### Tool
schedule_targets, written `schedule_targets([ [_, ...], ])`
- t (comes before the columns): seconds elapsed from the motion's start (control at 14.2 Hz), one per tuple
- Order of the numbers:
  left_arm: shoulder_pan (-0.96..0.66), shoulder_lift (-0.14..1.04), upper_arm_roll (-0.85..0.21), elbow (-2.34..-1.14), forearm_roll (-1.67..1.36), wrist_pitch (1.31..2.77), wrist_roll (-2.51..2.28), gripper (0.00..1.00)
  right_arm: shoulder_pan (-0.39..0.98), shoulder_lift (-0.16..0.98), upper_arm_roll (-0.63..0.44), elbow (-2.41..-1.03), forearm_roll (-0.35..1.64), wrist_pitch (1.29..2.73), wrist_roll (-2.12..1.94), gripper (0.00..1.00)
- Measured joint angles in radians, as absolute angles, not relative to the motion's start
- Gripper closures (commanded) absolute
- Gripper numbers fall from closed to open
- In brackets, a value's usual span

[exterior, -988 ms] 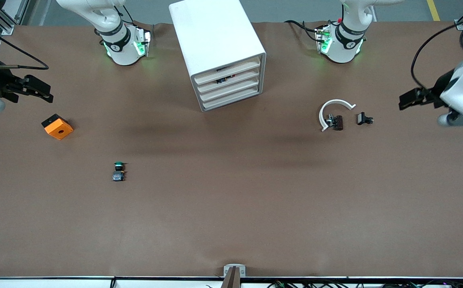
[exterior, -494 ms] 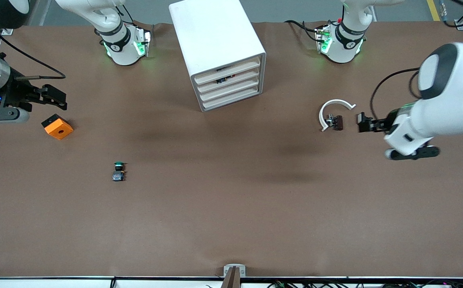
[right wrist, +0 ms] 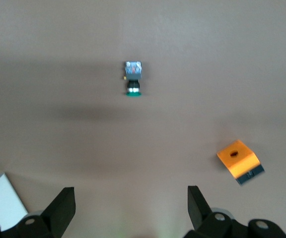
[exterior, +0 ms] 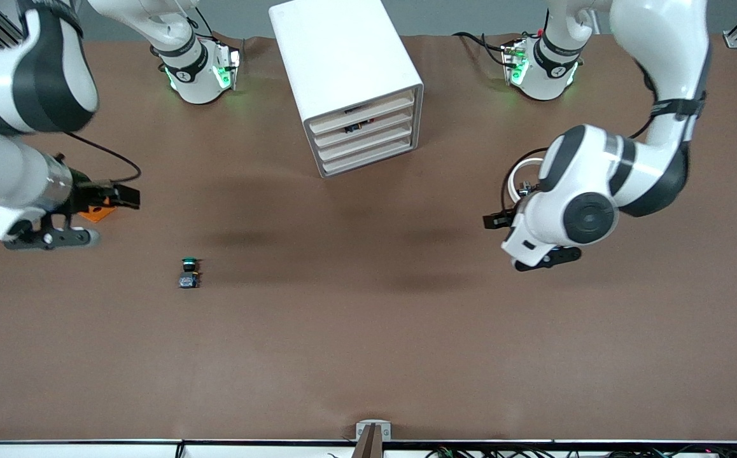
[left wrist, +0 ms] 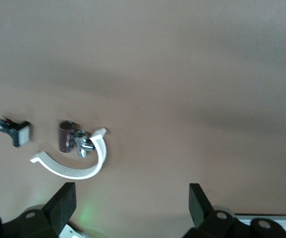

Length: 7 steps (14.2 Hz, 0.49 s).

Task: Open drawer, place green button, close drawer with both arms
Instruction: 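Lower the right gripper and grasp the black button while the left gripper reaches the drawer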

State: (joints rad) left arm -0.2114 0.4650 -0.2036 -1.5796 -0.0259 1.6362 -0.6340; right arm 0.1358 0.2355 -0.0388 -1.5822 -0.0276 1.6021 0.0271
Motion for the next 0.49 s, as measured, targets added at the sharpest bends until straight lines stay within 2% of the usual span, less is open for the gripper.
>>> schedule_targets([
  [0.49,-0.271,0.624,-0.204,-1.573,-0.272,1.676,-1.056,0.0,0.134,0.409,-0.044,-1.699,-0.028,1.982,0.027,0.0],
])
